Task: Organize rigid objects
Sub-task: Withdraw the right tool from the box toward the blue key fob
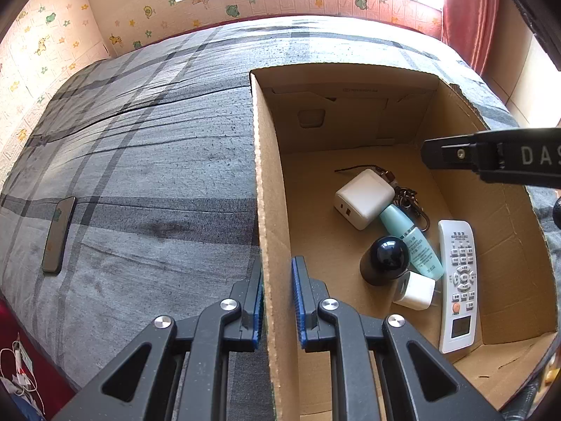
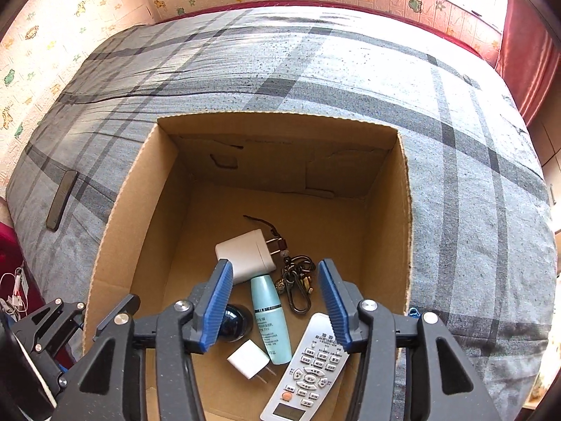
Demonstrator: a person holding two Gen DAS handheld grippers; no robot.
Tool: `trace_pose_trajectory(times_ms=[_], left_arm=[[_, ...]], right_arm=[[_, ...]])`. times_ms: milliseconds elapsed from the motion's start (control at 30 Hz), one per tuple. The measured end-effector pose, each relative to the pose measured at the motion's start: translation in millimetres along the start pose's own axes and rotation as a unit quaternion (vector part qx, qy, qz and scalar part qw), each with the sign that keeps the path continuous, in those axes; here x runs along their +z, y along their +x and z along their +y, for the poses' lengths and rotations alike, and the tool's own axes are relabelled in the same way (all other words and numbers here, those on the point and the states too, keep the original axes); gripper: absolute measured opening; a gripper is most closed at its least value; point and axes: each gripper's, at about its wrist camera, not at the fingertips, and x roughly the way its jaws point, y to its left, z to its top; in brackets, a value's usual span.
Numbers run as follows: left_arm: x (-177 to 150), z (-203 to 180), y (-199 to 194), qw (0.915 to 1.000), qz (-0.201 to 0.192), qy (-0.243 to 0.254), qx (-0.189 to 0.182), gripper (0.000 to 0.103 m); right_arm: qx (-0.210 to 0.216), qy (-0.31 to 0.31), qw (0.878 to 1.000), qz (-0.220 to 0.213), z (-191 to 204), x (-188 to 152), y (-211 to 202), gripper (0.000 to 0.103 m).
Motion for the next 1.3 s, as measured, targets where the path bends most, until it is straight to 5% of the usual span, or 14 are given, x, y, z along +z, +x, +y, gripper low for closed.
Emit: trace_pose_trajectory(times_ms=[267,800,1300], left_arm=[[0.1,-2.3,0.3,1.0,0.001,0.004,0.005,0.016],[0.9,-2.6,-0.2,1.0,0.001,0.005,0.006,0.016],[0.7,-2.7,1.2,1.0,0.002,0.004,0.006,0.016]], right_arm=[[-0.011,0.016,0.999,-0.025,-26.5,-1.9,-27.7,0.062],[-0.035,0.041,0.997,-0.055,-83.7,-18.3,-63.3,0.101],[-0.062,0.054,0.996,-0.037,-141.1,-53.3,-39.6,0.103]])
